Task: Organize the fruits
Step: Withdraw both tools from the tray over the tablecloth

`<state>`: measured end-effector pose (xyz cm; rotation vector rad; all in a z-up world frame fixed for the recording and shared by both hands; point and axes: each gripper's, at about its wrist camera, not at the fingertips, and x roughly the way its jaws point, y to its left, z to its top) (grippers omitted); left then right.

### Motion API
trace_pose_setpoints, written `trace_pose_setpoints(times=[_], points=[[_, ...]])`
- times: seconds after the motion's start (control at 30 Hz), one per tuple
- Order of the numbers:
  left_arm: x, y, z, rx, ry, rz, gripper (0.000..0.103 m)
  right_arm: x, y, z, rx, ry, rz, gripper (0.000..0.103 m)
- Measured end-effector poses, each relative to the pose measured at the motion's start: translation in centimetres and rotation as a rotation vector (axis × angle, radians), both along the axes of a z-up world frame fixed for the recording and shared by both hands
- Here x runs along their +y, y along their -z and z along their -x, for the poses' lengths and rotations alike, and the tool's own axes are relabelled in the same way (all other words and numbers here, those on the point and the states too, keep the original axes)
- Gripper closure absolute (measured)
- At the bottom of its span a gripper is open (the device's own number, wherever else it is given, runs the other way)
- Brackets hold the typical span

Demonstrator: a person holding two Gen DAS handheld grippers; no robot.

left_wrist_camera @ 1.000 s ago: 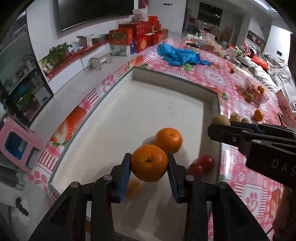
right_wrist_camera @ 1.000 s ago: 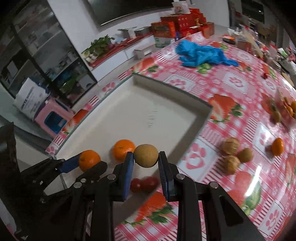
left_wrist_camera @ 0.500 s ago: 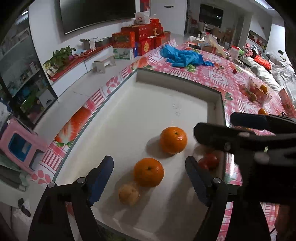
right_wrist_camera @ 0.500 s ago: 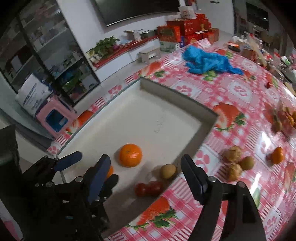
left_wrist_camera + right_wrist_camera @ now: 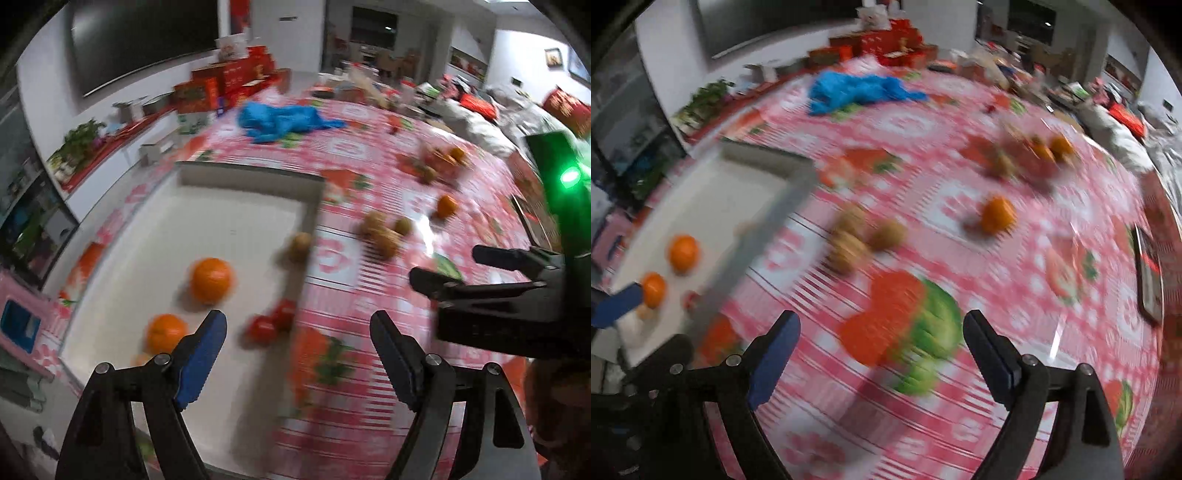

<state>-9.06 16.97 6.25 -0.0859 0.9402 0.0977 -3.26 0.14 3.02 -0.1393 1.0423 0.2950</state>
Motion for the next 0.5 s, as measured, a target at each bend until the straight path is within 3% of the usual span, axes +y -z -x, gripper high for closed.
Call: trace_pose_setpoints(times=[0.13,0.23,0.33,0.37,0.5], points=[[-3.8,1.4,0.0,0.011,0.026,-0.034,0.022,-3.5,2.0,0.1,0.011,0.086,0.003,0.011],[-5.4,3.0,-0.3,0.058,0.038,-0.011,0.022,-5.0,2.9,0.1,-0.012,0.119,0.003,0.010],[-6.5,4.1,-0.5,0.075,0.018,-0.051,0.022,-5.1,3.0,-0.3,-0.045,0.106,-0.006,0.007],[-6.6,4.4,-0.6,0.075,0.003,-0.061,0.022,-4.9,3.1,-0.5,-0.050,0.096,-0.008,0.001],[-6.4,5.0,-1.1,0.081,-0.042,-0.037,0.022,-3.5,3.6,-0.9,-0.082,0.035,0.012,0.000]])
